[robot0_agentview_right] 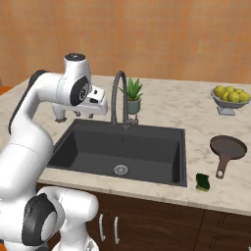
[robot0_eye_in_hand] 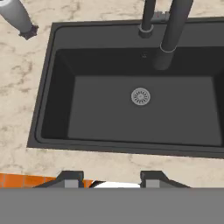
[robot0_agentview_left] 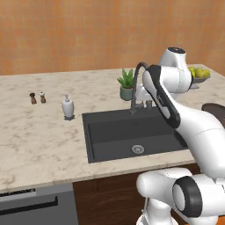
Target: Pick the pan and sponge and place them into the sink. Then turn on the water.
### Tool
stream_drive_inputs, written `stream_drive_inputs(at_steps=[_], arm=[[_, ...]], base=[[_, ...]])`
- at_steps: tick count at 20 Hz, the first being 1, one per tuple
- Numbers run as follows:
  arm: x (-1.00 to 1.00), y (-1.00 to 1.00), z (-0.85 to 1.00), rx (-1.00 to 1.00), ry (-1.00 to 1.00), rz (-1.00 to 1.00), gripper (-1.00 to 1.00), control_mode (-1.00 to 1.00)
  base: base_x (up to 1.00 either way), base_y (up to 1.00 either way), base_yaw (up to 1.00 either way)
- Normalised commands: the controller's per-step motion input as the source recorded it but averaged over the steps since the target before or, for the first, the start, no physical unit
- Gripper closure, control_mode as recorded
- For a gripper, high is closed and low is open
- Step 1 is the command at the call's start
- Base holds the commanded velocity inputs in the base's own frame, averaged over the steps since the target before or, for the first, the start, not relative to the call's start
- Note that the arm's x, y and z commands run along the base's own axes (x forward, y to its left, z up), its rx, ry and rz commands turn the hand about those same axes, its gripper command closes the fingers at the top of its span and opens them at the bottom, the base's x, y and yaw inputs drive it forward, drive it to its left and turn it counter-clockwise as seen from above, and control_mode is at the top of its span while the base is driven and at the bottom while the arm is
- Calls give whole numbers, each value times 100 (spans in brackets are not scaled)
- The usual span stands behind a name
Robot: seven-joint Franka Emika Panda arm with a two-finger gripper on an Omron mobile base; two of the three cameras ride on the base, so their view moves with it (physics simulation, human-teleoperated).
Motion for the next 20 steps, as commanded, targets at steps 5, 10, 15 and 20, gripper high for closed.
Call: stream_drive_inputs(at_steps=[5,10,15,20], arm=[[-40,-1,-5,0,0,0,-100,-100],[-63,0,-20,0,3,0,-100,-100],[-67,-4,-27,0,8,0,-100,-100],[-12,-37,-28,0,19,-5,-100,-100]], base=[[0,0,0],[0,0,0],[0,0,0],[0,0,0]])
